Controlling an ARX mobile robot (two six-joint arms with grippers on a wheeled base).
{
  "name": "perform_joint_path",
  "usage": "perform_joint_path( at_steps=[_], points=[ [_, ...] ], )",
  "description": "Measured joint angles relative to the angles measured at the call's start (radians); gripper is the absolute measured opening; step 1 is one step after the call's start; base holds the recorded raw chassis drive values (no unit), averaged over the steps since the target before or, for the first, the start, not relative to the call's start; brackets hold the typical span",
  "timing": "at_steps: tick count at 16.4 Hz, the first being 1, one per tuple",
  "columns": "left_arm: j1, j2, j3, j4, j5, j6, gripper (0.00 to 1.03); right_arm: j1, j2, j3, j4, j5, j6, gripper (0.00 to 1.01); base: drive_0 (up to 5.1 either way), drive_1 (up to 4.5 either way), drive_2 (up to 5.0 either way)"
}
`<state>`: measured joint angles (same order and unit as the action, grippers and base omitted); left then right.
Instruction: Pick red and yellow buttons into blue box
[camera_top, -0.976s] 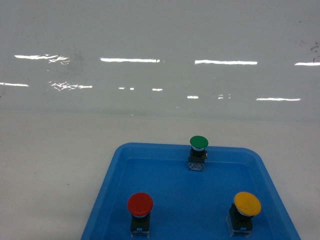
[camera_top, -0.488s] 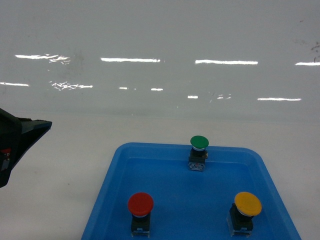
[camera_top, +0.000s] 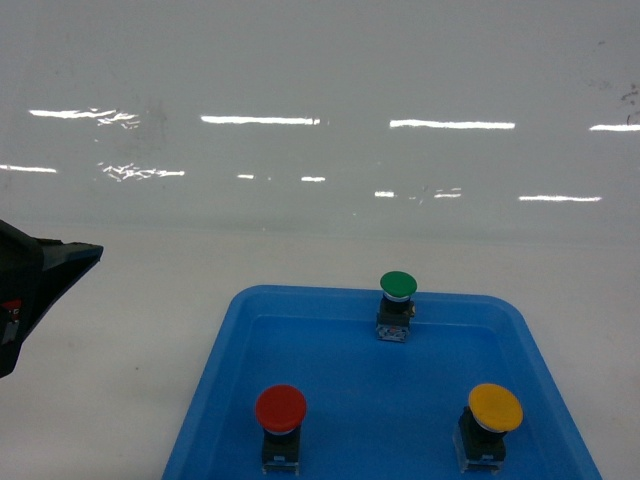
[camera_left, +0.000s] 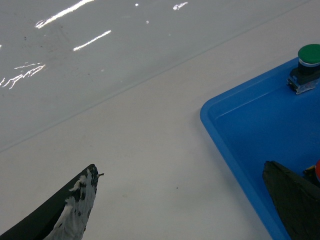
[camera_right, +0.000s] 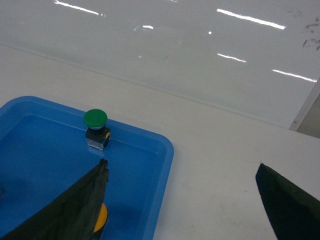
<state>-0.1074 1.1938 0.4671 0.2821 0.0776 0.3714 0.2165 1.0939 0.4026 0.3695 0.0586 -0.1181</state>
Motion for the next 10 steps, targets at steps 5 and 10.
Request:
perform_joint_path(
  at_steps=[5,10],
  points=[
    [0.0,0.0,0.0,0.0,0.0,0.0,0.98,0.0,0.0,0.0,0.0,0.0,-0.006,0.81,0.0,0.0,0.0],
    [0.0,0.0,0.0,0.0,0.0,0.0,0.98,-0.015,0.24,0.049,0.071,0.016,-0.017,0.38,0.0,0.0,0.0]
  ],
)
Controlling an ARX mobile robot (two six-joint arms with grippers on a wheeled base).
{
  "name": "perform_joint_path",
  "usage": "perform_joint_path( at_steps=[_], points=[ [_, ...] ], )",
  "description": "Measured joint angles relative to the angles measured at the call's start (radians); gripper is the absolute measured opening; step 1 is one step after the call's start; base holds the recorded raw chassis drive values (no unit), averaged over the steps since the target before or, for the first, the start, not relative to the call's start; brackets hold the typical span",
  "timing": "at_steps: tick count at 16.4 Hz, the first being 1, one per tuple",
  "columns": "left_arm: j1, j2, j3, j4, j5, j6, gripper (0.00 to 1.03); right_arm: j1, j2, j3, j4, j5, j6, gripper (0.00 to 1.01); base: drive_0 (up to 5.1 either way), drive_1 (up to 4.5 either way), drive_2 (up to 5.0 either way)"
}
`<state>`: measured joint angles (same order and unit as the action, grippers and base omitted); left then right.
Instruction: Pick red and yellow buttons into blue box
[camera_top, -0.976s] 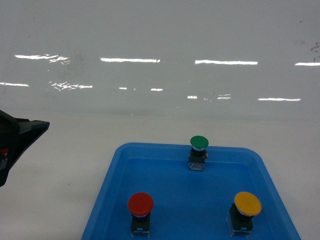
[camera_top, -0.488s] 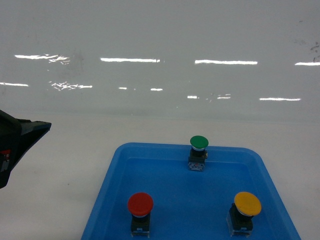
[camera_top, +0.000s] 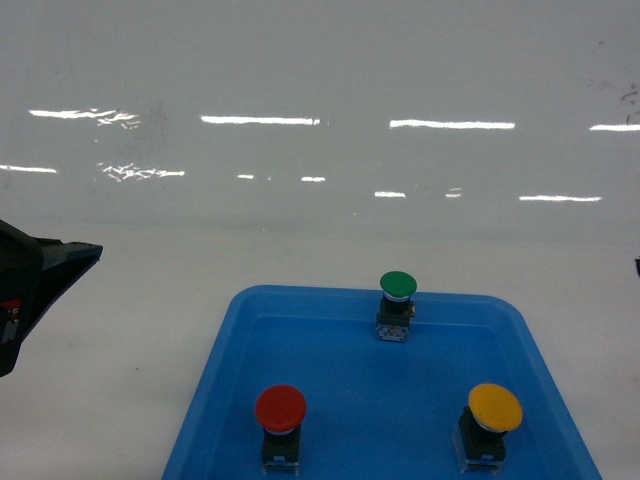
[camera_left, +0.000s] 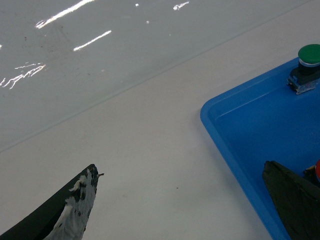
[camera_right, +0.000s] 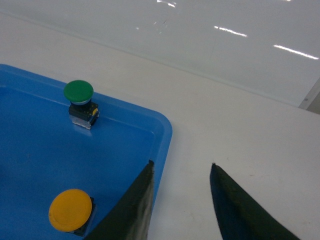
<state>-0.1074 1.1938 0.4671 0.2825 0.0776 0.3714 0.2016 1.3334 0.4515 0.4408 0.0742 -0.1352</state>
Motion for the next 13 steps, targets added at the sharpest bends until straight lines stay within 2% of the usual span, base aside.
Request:
perform_joint_path(
  at_steps=[2,4,8,10,13],
  points=[
    [0.0,0.0,0.0,0.0,0.0,0.0,0.98,0.001,0.037,0.016,-0.006,-0.003,0.004,0.53,0.0,0.0,0.0],
    [0.0,0.0,0.0,0.0,0.0,0.0,0.98,0.011,0.076,0.036,-0.024,-0.015,0.015,0.73,0.0,0.0,0.0],
    [0.0,0.0,0.0,0.0,0.0,0.0,0.98,0.028,0.142,0.087,-0.052,-0.036,0.034,1.0,0.0,0.0,0.0],
    [0.0,0.0,0.0,0.0,0.0,0.0,0.98,0.034,0.166,0.107,-0.071,-0.053,0.042,0.97,0.0,0.0,0.0],
    [0.0,0.0,0.0,0.0,0.0,0.0,0.98,0.042,0.193,0.124,-0.073,-0.052,0.049,0.98,0.0,0.0,0.0]
  ],
)
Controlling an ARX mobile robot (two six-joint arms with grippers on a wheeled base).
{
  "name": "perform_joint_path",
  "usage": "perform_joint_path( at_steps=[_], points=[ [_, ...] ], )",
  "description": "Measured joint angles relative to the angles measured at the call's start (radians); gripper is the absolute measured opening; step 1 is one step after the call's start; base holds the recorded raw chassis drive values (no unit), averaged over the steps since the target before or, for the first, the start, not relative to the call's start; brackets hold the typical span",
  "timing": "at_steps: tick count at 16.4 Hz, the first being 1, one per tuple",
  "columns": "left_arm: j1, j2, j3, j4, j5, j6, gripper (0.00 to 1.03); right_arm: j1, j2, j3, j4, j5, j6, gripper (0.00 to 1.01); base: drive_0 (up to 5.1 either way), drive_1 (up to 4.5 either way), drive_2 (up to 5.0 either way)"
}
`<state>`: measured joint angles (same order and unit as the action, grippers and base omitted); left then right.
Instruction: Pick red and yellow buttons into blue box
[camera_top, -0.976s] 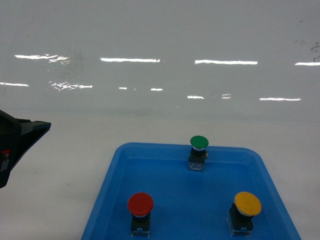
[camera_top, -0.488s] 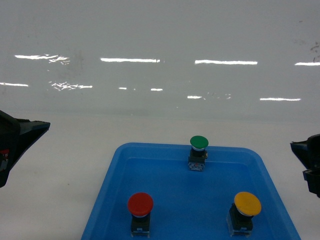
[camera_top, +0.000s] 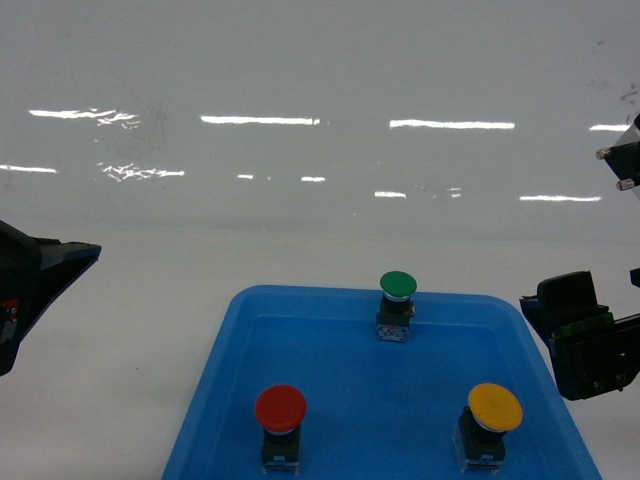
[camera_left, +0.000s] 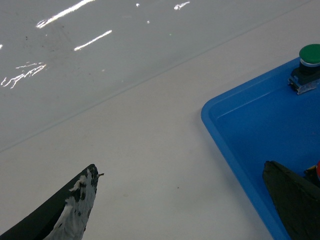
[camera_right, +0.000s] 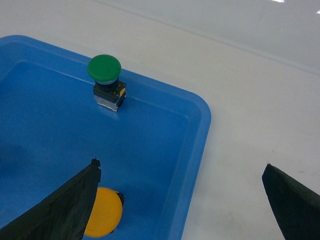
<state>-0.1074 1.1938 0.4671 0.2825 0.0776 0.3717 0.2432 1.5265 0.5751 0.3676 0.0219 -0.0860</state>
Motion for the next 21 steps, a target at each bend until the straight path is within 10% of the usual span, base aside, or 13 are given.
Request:
perform_joint_path(
  at_steps=[8,21],
  points=[
    [0.0,0.0,0.0,0.0,0.0,0.0,0.98,0.066,0.092,0.033,0.022,-0.056,0.091,0.98,0.0,0.0,0.0],
    [0.0,0.0,0.0,0.0,0.0,0.0,0.98,0.104,0.222,0.031,0.041,-0.03,0.122,0.98,0.0,0.0,0.0]
  ],
)
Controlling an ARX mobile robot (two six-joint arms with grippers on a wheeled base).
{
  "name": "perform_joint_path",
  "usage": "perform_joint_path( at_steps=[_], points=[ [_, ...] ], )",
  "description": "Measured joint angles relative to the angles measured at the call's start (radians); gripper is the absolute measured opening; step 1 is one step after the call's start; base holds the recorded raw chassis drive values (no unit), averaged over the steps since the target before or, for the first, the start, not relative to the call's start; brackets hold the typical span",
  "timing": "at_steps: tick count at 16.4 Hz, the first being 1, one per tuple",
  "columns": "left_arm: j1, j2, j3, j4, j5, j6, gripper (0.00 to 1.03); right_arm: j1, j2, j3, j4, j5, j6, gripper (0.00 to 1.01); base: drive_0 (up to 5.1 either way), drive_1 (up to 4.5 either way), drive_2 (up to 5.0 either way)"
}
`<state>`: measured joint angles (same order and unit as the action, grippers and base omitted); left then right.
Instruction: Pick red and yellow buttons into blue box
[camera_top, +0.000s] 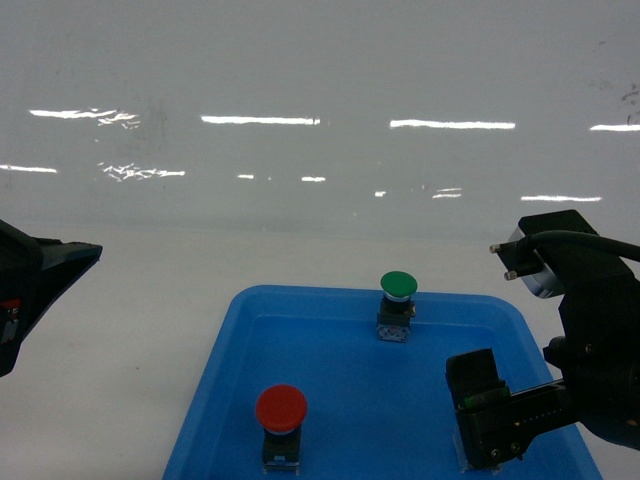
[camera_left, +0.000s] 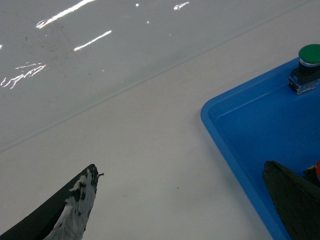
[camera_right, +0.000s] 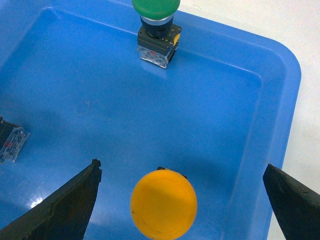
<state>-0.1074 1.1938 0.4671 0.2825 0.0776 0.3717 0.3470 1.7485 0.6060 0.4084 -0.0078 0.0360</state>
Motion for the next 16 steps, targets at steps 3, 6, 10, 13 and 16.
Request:
perform_joint_path(
  at_steps=[3,6,10,13,16],
  points=[
    [0.0,0.0,0.0,0.0,0.0,0.0,0.98,0.008,0.034,-0.008,0.016,0.0,0.01,0.98,0.0,0.0,0.0],
    [0.0,0.0,0.0,0.0,0.0,0.0,0.98,0.014,0.05,-0.021,0.032,0.001,0.022,0.98,0.0,0.0,0.0],
    [0.0,0.0,0.0,0.0,0.0,0.0,0.98,0.021,0.068,-0.03,0.049,-0.001,0.033,0.98,0.0,0.0,0.0],
    [0.0,0.0,0.0,0.0,0.0,0.0,0.98,0.021,0.081,-0.036,0.058,-0.001,0.042,0.98,0.0,0.0,0.0],
    [0.0,0.0,0.0,0.0,0.0,0.0,0.98,0.02,0.101,-0.04,0.071,-0.005,0.044,0.98,0.0,0.0,0.0]
  ],
)
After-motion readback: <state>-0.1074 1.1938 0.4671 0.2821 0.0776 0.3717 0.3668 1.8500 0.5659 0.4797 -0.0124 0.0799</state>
